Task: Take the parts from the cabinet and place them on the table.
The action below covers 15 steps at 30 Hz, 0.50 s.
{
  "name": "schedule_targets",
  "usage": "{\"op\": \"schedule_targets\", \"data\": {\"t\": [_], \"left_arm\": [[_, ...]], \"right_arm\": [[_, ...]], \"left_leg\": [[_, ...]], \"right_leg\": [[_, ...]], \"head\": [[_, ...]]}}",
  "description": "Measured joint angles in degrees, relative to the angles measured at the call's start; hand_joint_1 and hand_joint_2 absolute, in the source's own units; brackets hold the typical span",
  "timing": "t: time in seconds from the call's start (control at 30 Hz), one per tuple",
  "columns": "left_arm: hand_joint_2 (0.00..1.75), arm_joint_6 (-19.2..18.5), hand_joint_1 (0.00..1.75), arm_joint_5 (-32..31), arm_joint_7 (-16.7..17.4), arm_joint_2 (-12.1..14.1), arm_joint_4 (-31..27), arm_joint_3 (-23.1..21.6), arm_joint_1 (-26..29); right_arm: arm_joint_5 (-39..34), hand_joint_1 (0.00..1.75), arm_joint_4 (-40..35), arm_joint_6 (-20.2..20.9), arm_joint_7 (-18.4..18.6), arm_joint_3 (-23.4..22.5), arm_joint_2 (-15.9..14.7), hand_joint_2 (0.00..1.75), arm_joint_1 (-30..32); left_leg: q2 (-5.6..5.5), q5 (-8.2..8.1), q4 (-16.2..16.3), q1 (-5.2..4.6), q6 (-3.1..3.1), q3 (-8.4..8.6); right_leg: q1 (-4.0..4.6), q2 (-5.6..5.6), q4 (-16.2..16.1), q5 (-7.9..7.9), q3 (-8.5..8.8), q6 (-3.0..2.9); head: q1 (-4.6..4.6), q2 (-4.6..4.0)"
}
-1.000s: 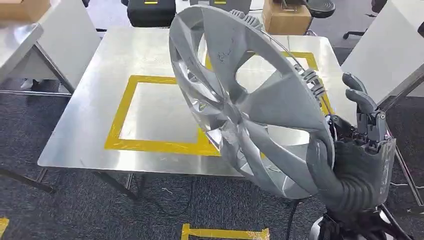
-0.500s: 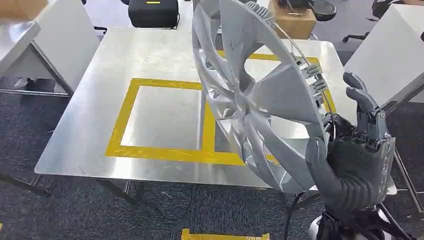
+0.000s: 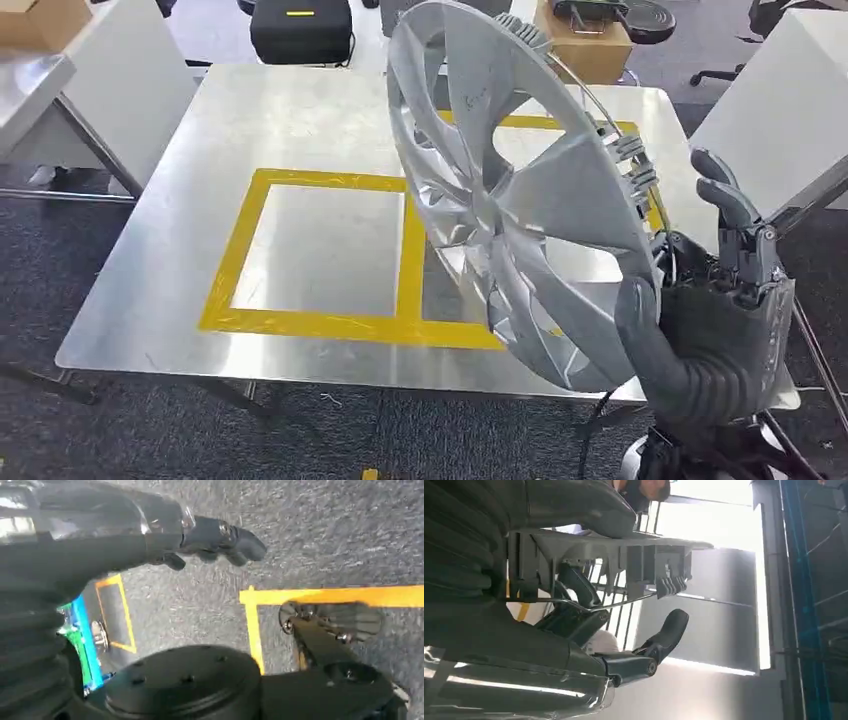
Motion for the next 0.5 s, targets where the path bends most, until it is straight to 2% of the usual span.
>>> {"op": "schedule_targets", "data": {"t": [0.13,0.2,0.27,0.33,0.4,0.43,0.5], "left_arm": [[1.75,-0.02,0.00,-0.11,0.00,0.02,0.00,0.00,-0.01],[1.75,-0.11,0.00,-0.24,0.00,0.04,0.00,0.00,-0.01],[1.75,-0.35,0.00,-0.48,-0.02,0.00,0.00,0.00,-0.02],[1.75,-1.13,0.00,-1.53,-0.28,-0.13,0.00,-0.04,0.01],[1.75,-1.42,0.00,-2.54,-0.55,-0.37,0.00,-0.35,-0.17],[1.75,-1.51,0.00,-2.88,-0.68,-0.61,0.00,-0.42,-0.31],[1.75,-1.73,0.00,-3.15,-0.77,-1.03,0.00,-0.50,-0.45]], "right_arm": [[0.26,1.75,-0.02,-0.35,0.02,-0.11,0.02,1.75,-0.01],[2.33,1.75,0.00,0.02,1.93,-0.15,0.00,1.75,-0.56],[6.76,1.75,0.28,1.49,6.33,0.04,0.00,1.75,-2.87],[14.28,1.75,1.33,7.50,15.39,0.48,0.02,1.75,-7.65],[18.96,1.75,4.84,14.44,24.45,1.88,0.33,1.75,-16.78],[20.07,1.75,7.79,16.59,26.60,2.66,0.65,1.75,-20.88],[20.63,1.75,13.12,17.84,27.45,4.05,1.66,1.75,-26.28]], "left_leg": [[-0.10,0.01,-0.41,-0.02,-0.05,0.16],[-0.08,0.05,-0.48,-0.02,-0.12,0.14],[0.00,0.09,-0.54,-0.01,-0.19,0.14],[0.45,0.12,-0.60,-0.07,-0.23,-0.02],[0.98,0.13,-0.61,-0.14,-0.22,0.09],[1.05,0.15,-0.61,-0.15,-0.19,0.13],[1.06,0.27,-0.61,-0.20,-0.15,0.11]], "right_leg": [[-0.01,-0.04,0.00,-0.23,0.01,-0.32],[-0.04,-0.05,0.01,-0.23,0.01,-0.32],[-0.10,-0.02,0.03,-0.21,0.03,-0.35],[-0.20,0.05,0.07,-0.17,0.05,-0.41],[-0.26,0.32,0.07,-0.06,0.03,-0.53],[-0.25,0.37,0.04,0.00,0.05,-0.53],[-0.26,0.34,0.00,0.14,0.06,-0.58]], "head": [[-0.02,0.00],[0.00,0.00],[-0.02,0.00],[0.02,0.00],[-0.02,0.00],[0.00,0.00],[-0.02,0.00]]}}
